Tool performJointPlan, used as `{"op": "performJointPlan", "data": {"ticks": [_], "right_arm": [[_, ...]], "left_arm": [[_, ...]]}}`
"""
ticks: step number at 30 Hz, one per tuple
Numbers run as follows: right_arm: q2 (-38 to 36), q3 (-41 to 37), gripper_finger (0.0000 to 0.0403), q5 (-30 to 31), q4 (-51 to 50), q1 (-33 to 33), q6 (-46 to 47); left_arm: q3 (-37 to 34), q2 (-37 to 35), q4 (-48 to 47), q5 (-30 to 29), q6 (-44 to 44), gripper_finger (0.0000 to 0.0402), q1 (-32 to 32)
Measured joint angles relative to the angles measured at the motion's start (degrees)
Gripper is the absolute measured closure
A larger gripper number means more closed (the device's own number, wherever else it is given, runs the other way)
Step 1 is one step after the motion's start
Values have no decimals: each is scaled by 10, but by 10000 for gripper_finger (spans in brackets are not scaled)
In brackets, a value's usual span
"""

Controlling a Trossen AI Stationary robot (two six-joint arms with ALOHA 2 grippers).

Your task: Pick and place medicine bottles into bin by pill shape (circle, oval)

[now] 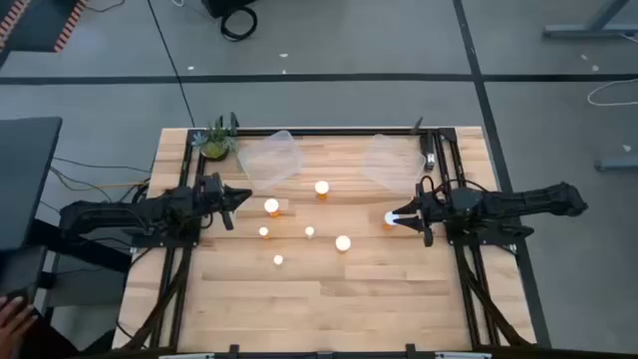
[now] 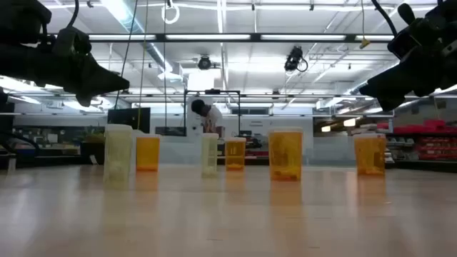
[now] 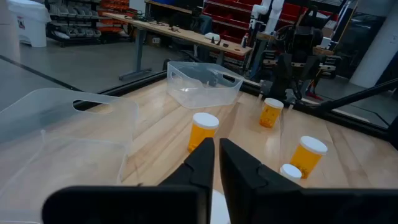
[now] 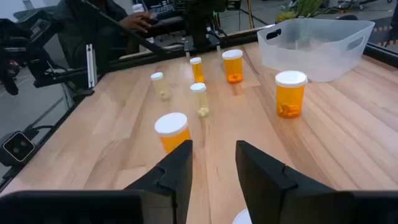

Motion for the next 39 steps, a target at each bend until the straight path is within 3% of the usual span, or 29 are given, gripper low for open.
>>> {"op": "performJointPlan", "data": {"ticks": [39], "right_arm": [[0,0,274,0,0,0,0]], "left_arm": [[0,0,0,0,0,368,0]]}}
